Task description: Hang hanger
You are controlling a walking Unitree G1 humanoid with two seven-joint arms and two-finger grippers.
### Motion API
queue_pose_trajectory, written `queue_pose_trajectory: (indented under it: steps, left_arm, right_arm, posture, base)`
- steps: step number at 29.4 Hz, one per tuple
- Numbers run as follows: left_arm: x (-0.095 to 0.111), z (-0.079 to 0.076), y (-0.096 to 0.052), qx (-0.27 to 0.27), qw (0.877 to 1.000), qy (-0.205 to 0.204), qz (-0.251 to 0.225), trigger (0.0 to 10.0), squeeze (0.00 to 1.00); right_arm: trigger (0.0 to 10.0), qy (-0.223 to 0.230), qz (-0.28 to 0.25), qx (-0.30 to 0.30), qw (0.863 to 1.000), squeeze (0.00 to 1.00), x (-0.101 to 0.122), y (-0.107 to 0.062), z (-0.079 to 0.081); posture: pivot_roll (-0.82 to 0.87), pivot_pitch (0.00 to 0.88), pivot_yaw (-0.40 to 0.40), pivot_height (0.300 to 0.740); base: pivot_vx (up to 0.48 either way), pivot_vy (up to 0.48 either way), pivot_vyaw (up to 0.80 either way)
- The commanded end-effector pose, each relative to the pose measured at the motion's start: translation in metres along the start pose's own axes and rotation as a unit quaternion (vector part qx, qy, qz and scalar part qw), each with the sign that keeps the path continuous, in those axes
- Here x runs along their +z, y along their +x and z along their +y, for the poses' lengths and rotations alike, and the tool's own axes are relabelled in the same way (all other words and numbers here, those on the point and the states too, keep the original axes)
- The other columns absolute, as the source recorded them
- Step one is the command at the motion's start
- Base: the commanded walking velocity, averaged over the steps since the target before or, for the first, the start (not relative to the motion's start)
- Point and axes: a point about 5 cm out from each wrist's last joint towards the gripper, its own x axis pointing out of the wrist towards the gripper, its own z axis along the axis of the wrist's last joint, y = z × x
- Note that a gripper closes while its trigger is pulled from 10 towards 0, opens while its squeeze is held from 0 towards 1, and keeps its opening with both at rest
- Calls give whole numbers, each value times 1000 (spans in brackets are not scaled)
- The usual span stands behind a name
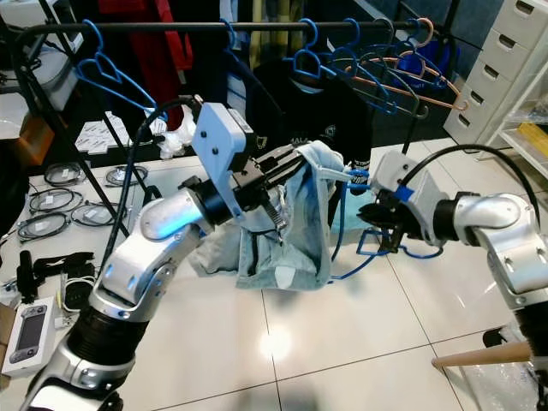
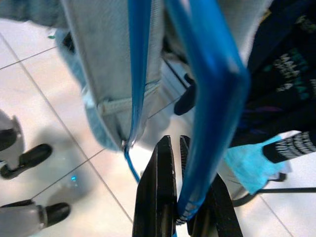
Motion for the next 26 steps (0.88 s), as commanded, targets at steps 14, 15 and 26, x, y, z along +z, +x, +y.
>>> queue_pose_trajectory:
  steps: [14,15,26]
  left_arm:
    - [59,-19,23,-26,991,2,-131,10000,0]
    - [61,-21,26,-27,991,1,-131,10000,0]
    - [59,-16,52,-16,994,16,-106,10000,0]
  right_arm:
    - [0,39,-1,-37,999,0,-12,37,0]
    - [0,46,-21,-43,998,0,-7,39,-2]
    - [0,106,-245,88,960,0,49,42,30]
  posture:
    - [-91,161,4,740]
    - [-91,161,4,740]
    - [-88,166,7,740]
  base:
    - [0,0,0]
    - [0,0,0]
    - [0,0,0]
